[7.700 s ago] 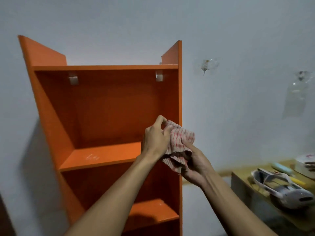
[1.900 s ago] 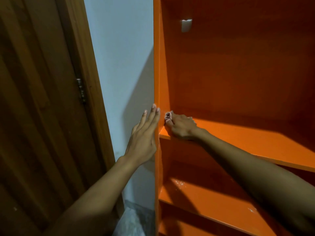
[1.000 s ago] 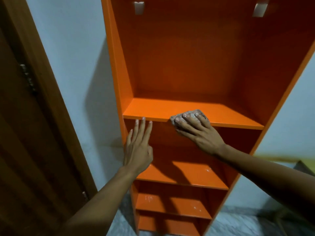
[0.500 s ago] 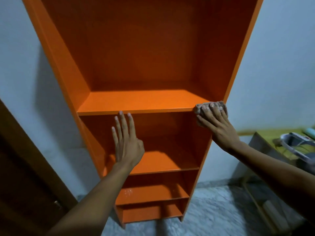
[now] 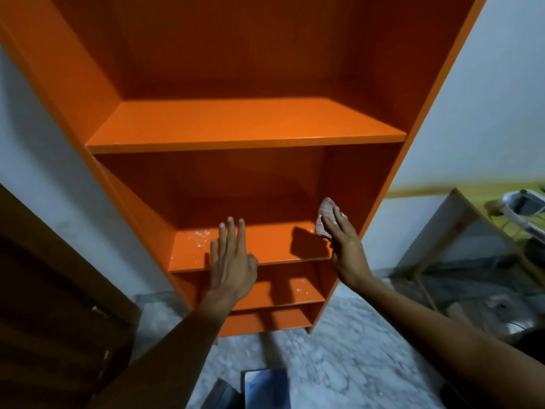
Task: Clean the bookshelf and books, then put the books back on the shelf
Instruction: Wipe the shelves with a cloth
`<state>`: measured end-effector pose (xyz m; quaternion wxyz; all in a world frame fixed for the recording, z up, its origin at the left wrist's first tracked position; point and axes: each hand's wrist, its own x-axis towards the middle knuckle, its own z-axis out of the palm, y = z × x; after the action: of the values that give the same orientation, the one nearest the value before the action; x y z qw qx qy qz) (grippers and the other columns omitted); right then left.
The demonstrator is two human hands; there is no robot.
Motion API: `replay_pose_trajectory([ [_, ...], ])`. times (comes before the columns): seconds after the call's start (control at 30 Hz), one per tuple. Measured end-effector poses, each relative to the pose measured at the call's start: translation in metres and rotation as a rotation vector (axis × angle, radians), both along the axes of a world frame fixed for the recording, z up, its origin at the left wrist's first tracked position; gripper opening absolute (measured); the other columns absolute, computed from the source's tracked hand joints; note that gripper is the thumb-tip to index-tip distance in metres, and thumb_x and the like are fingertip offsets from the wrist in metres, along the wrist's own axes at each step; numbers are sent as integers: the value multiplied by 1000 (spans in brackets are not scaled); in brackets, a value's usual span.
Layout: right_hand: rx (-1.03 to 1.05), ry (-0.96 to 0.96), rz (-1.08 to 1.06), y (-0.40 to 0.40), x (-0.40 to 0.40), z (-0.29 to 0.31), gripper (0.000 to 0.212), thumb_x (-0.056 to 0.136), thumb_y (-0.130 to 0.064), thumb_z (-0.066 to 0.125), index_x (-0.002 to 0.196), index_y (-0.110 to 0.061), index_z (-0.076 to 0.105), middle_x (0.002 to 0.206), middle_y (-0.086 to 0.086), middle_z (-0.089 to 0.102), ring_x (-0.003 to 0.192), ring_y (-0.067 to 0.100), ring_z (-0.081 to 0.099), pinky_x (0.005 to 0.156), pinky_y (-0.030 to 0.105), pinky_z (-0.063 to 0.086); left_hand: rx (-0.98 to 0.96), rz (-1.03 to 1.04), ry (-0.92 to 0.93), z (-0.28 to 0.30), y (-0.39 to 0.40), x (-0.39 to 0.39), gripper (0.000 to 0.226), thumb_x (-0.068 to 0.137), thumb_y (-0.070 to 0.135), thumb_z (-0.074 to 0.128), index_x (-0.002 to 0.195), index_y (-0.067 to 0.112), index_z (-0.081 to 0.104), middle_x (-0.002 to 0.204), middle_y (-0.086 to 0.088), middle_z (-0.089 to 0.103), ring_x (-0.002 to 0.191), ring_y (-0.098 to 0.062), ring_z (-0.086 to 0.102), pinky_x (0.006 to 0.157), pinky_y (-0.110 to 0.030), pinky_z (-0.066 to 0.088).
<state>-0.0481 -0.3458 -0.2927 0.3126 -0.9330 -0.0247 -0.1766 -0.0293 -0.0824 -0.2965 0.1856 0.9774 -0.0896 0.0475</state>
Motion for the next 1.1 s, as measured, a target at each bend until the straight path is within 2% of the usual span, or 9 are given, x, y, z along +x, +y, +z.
replay_pose_trajectory([
  [0.13, 104, 197, -128, 7, 37, -25, 77, 85, 19, 41, 154, -13, 31, 164, 14, 16, 152, 31, 13, 125, 39, 13, 85, -7, 116, -46, 1, 5, 78, 89, 50, 16, 159, 18, 13, 167, -9, 10, 154, -30, 5, 121, -53, 11],
  [0.33, -123, 479, -123, -4, 97, -62, 55, 101, -26, 42, 153, -25, 26, 145, 23, 43, 132, 43, 45, 106, 47, 38, 180, 90, -2, -101, 20, 28, 69, 93, 53, 40, 144, 9, 50, 149, -24, 46, 136, -47, 43, 103, -64, 35],
  [0.5, -322, 377, -184, 24, 96, -79, 58, 97, -61, 33, 149, -35, 36, 154, 19, 34, 138, 37, 34, 110, 48, 28, 259, 79, -69, -119, 39, 26, 71, 91, 54, 36, 149, 14, 44, 154, -19, 41, 141, -43, 36, 108, -64, 27],
  [0.6, -404, 254, 25, 44, 73, -93, 70, 90, -73, 34, 149, -36, 37, 159, 17, 30, 146, 35, 26, 116, 51, 21, 207, 92, -75, -124, 39, 25, 67, 92, 51, 36, 153, 21, 38, 158, -14, 36, 144, -39, 31, 111, -65, 22],
  [0.67, -490, 159, 254, 51, 57, -102, 63, 92, -64, 39, 146, -32, 42, 155, 18, 37, 142, 38, 34, 110, 51, 29, 198, 113, -76, -125, 37, 25, 65, 94, 48, 35, 153, 22, 36, 158, -13, 35, 145, -38, 30, 112, -65, 21],
  [0.73, -532, 64, 433, 54, 47, -111, 48, 94, -29, 44, 142, -29, 49, 150, 17, 45, 133, 38, 43, 100, 48, 35, 190, 135, -75, -126, 36, 26, 62, 95, 45, 35, 153, 22, 36, 159, -13, 35, 145, -37, 29, 112, -65, 19],
  [0.87, -347, -82, 567, 66, 30, -114, 55, 84, 5, 46, 129, -22, 63, 137, 17, 57, 116, 31, 52, 89, 44, 42, 171, 139, -91, -125, 36, 26, 60, 96, 43, 36, 151, 21, 40, 157, -14, 37, 144, -38, 32, 111, -64, 21],
  [1.0, -135, -119, 587, 73, 26, -90, 52, 83, 1, 41, 126, -15, 65, 127, 18, 61, 108, 28, 54, 90, 38, 41, 160, 143, -103, -125, 37, 26, 59, 96, 43, 35, 149, 20, 44, 156, -14, 39, 143, -39, 34, 110, -65, 21],
  [1.1, 91, -90, 381, 55, 63, -65, 42, 86, -7, 47, 123, -13, 67, 118, 13, 64, 106, 20, 56, 91, 28, 41, 118, 141, -104, -124, 34, 27, 59, 95, 43, 36, 149, 20, 45, 156, -14, 39, 143, -39, 34, 110, -67, 23],
])
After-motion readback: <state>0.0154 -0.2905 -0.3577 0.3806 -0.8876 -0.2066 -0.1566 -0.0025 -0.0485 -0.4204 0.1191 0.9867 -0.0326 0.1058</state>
